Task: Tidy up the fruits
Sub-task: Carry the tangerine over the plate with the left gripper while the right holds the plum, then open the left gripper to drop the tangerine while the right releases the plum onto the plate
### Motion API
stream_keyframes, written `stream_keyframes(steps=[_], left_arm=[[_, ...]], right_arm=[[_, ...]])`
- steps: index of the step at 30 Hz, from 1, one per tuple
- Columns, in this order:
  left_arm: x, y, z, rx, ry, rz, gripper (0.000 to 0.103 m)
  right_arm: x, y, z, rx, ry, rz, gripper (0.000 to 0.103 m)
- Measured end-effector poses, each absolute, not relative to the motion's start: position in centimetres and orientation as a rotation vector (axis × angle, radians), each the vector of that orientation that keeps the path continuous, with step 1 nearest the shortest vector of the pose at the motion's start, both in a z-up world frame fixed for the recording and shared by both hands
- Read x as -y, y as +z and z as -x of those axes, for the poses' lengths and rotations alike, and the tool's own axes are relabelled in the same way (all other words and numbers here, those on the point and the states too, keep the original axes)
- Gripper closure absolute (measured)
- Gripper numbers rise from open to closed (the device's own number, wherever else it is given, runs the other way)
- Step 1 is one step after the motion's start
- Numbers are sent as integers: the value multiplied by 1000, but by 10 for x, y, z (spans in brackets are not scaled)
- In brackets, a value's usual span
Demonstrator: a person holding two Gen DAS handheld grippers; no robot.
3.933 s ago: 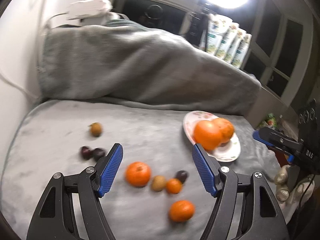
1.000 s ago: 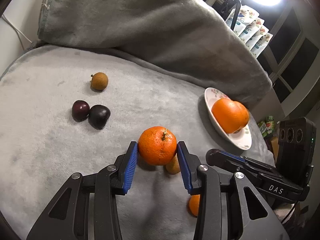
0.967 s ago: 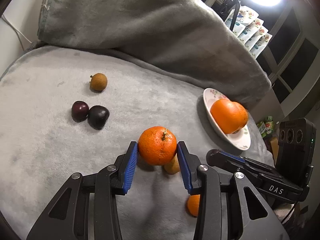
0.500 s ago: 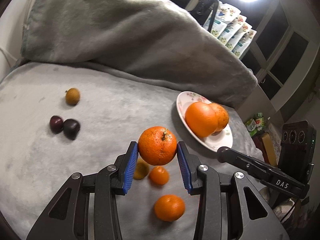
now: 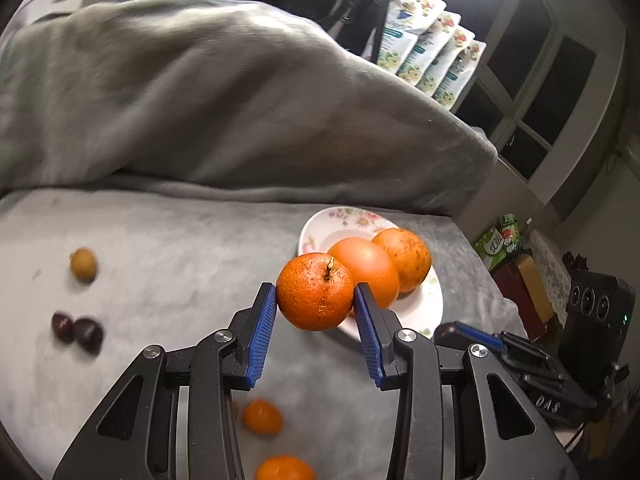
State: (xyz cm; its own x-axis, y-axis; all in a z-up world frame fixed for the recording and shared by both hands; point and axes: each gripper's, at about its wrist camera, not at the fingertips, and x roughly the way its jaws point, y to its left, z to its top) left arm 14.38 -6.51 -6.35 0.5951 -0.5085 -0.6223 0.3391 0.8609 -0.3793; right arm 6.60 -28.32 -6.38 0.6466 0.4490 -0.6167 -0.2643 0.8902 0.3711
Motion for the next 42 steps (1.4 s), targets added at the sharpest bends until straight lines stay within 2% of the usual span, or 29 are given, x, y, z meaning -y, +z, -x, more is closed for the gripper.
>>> stream_keyframes(steps=[21,38,40,41,42], left_arm=[[119,-55,-200,-828,-562,172,65],[124,-55,-210,-838,-582,198,63],[123,-53,-210,-828,-584,208,55],[122,-52,-210,-822,-584,210,53],[123,-51,-210,-818,-586,211,51]], right_arm=[[286,-78,-79,-771,384,-194,80],[285,-81,-83,-774,374,-191,80],[284,-81,-83,-771,373,-188,78],[285,-81,-83,-769,373,-188,71],[285,-80,-83,-765,373,-188,59]])
